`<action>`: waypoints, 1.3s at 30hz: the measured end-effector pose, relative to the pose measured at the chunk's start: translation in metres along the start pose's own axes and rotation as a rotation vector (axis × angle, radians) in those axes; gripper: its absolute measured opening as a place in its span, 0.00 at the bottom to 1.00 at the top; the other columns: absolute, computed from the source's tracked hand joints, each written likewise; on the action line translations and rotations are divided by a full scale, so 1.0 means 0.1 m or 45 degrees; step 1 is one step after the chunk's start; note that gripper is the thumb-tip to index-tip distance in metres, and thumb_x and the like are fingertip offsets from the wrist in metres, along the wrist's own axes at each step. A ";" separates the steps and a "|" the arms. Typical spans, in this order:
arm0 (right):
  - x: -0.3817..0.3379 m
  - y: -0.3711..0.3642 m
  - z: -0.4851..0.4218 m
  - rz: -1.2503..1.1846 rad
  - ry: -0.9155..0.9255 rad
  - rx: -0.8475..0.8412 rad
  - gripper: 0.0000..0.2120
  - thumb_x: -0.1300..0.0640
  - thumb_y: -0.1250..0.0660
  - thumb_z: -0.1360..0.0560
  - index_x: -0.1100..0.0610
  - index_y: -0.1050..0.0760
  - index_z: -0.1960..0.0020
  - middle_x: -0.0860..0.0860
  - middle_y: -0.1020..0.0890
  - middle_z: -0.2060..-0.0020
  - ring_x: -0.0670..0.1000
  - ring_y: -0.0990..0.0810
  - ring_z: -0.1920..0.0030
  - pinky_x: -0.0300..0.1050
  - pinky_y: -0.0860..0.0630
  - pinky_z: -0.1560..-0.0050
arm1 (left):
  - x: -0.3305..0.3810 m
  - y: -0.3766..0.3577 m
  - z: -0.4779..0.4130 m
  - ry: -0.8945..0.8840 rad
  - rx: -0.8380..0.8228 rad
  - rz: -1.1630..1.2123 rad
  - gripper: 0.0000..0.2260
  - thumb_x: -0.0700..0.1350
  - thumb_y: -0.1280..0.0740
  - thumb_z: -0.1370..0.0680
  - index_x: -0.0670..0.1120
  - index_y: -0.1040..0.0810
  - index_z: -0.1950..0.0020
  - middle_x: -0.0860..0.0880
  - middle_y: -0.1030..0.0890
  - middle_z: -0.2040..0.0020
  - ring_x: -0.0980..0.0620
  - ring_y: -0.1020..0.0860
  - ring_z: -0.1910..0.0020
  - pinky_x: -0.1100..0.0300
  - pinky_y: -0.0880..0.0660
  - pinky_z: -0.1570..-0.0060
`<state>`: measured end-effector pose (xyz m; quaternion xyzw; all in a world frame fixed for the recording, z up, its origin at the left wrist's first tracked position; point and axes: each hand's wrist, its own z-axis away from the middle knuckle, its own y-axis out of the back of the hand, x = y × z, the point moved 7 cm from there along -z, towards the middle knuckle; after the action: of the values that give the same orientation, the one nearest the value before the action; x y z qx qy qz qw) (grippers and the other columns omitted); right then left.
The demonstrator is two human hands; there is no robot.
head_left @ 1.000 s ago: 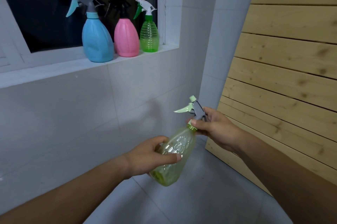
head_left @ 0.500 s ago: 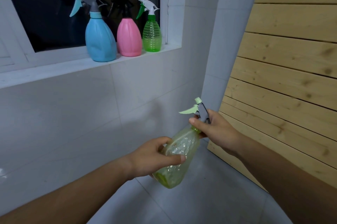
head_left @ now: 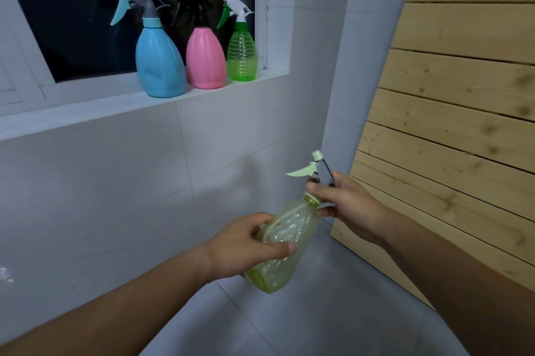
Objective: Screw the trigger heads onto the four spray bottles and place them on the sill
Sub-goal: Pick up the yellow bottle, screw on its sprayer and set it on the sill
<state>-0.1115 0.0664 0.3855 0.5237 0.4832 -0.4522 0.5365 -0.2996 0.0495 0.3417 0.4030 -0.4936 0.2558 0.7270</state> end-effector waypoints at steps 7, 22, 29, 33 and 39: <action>-0.01 -0.01 0.00 0.080 0.029 -0.008 0.07 0.60 0.30 0.25 0.57 0.25 0.48 0.52 0.21 0.57 0.48 0.20 0.57 0.44 0.20 0.56 | 0.01 0.00 0.02 -0.012 0.000 -0.013 0.20 0.58 0.21 0.34 0.49 0.16 0.47 0.44 0.14 0.53 0.50 0.16 0.55 0.39 0.19 0.42; -0.13 -0.13 -0.02 -0.641 -0.007 -0.149 0.11 0.58 0.30 0.30 0.59 0.20 0.49 0.57 0.14 0.47 0.48 0.16 0.56 0.40 0.23 0.56 | 0.08 0.02 0.04 0.009 -0.059 0.196 0.26 0.58 0.22 0.32 0.52 0.22 0.37 0.46 0.14 0.43 0.47 0.15 0.41 0.43 0.21 0.35; -0.13 -0.21 -0.07 -0.575 0.043 -0.026 0.13 0.55 0.29 0.32 0.63 0.18 0.53 0.54 0.12 0.55 0.49 0.15 0.60 0.40 0.19 0.56 | 0.15 0.04 0.02 -0.081 0.034 0.076 0.25 0.59 0.23 0.35 0.52 0.20 0.42 0.45 0.13 0.48 0.44 0.14 0.47 0.34 0.20 0.40; -0.12 -0.19 -0.10 -0.488 0.077 0.101 0.18 0.57 0.30 0.28 0.70 0.21 0.46 0.52 0.12 0.57 0.48 0.16 0.59 0.46 0.26 0.45 | 0.19 0.08 -0.01 -0.112 0.138 -0.049 0.24 0.61 0.24 0.37 0.54 0.21 0.46 0.43 0.15 0.48 0.52 0.16 0.57 0.36 0.17 0.50; -0.17 -0.22 -0.05 -0.551 0.068 0.138 0.19 0.54 0.29 0.29 0.68 0.21 0.46 0.55 0.13 0.55 0.50 0.14 0.60 0.41 0.19 0.59 | 0.18 0.12 -0.03 -0.117 0.151 -0.014 0.27 0.62 0.23 0.37 0.53 0.21 0.42 0.46 0.14 0.46 0.47 0.14 0.49 0.40 0.17 0.45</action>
<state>-0.1361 0.0697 0.3997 0.4476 0.5731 -0.5682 0.3851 -0.3008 0.0581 0.3622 0.4594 -0.5081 0.2617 0.6800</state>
